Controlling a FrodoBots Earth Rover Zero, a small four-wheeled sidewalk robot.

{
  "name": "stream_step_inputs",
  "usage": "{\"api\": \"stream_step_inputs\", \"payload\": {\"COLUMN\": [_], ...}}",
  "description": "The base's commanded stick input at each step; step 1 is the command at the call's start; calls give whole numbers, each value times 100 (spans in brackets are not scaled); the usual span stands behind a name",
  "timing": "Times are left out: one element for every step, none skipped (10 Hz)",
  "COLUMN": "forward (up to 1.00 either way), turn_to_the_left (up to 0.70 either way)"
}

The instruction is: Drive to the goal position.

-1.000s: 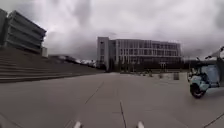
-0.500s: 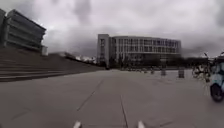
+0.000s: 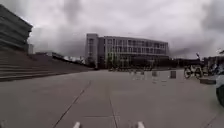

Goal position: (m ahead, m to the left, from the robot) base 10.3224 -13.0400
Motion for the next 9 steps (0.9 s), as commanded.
{"api": "stream_step_inputs", "payload": {"forward": [100,100,100,100,100,100,100,100,100], "turn_to_the_left": [-40,-40,-24,0,0,0,0,0,-3]}}
